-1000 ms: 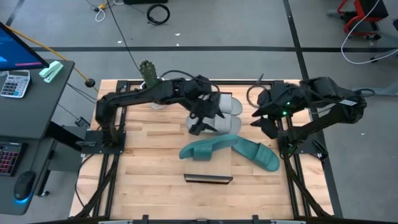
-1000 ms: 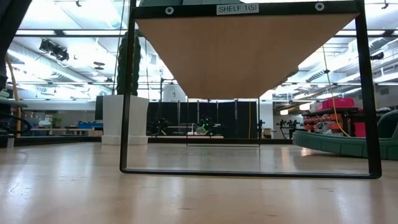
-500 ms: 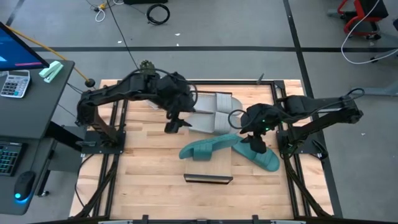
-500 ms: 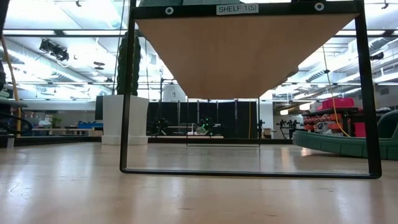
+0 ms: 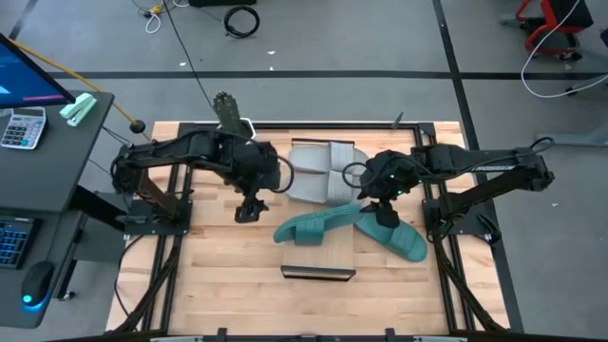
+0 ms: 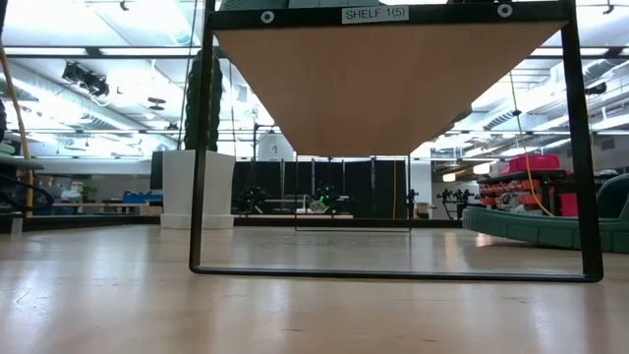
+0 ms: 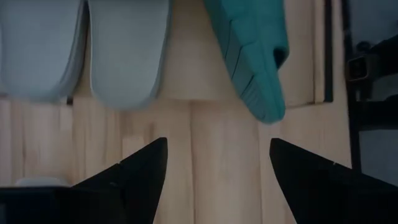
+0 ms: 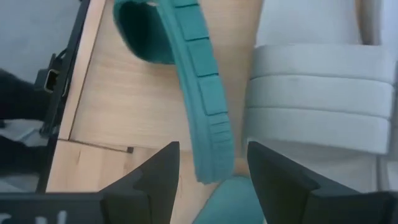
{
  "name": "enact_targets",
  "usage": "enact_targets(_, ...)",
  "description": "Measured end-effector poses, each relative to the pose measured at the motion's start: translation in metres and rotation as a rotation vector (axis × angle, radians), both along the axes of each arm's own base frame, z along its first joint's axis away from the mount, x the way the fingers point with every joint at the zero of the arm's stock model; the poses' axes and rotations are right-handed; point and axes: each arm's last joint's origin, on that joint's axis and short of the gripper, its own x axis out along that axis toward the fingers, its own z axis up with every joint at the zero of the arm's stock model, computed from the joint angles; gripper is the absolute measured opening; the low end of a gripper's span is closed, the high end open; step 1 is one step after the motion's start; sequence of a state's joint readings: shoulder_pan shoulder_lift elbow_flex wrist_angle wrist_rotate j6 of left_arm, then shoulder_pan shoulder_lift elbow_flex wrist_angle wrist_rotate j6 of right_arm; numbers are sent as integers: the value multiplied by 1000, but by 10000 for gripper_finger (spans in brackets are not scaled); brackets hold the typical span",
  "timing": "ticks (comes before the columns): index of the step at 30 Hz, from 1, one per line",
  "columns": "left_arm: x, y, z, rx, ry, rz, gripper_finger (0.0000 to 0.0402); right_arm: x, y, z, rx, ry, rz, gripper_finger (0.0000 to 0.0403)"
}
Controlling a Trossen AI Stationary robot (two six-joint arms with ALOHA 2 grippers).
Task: Pick and place slides into the shelf
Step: Put the bottom green slipper onto the shelf
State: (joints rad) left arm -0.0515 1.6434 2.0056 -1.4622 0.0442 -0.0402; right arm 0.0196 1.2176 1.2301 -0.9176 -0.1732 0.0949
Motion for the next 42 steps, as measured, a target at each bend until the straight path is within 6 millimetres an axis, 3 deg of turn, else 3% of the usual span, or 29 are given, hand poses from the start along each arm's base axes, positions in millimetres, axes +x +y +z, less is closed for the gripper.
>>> enact_targets(14,-43,-12,23,108,-52,214,288,26,1,-20,-25,48,55,190)
enact_targets(17,-55,-10,31,129,-91,256,288,26,1,-20,14,55,38,168)
enact_targets(22,-67,-10,38,150,-139,290,288,25,2,-20,80,73,8,98)
enact_targets(24,-70,-9,40,158,-153,299,288,25,3,-20,96,78,-7,78)
enact_targets(42,-72,-9,41,188,-157,274,288,22,-5,-8,525,170,-197,73)
